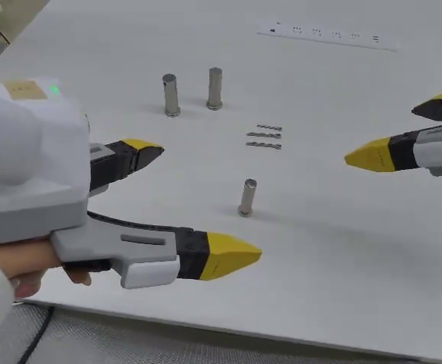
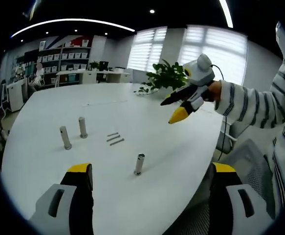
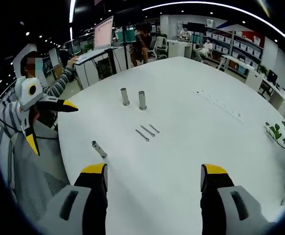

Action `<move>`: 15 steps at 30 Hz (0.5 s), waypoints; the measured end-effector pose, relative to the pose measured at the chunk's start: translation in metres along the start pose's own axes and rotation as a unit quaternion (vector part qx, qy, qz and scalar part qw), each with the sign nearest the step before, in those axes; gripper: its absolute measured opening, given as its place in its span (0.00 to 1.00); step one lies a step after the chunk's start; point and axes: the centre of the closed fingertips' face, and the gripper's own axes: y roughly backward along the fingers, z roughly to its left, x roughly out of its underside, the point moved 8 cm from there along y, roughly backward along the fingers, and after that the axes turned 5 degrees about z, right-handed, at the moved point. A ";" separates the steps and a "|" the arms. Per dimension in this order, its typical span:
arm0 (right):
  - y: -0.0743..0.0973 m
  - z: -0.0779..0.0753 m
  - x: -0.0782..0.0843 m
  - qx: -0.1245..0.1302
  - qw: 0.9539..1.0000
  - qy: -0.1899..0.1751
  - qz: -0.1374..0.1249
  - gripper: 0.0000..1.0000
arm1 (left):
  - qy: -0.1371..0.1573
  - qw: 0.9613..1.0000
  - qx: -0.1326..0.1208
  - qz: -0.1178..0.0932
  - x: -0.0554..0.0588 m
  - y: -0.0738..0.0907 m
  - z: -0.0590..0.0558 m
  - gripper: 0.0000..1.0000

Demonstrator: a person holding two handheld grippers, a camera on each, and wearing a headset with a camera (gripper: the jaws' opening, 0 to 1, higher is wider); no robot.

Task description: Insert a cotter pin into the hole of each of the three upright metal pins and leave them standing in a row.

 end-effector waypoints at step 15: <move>-0.038 0.003 -0.056 -0.051 0.985 0.157 0.053 0.67 | 0.016 0.999 -0.036 -0.020 0.006 0.014 -0.003 0.95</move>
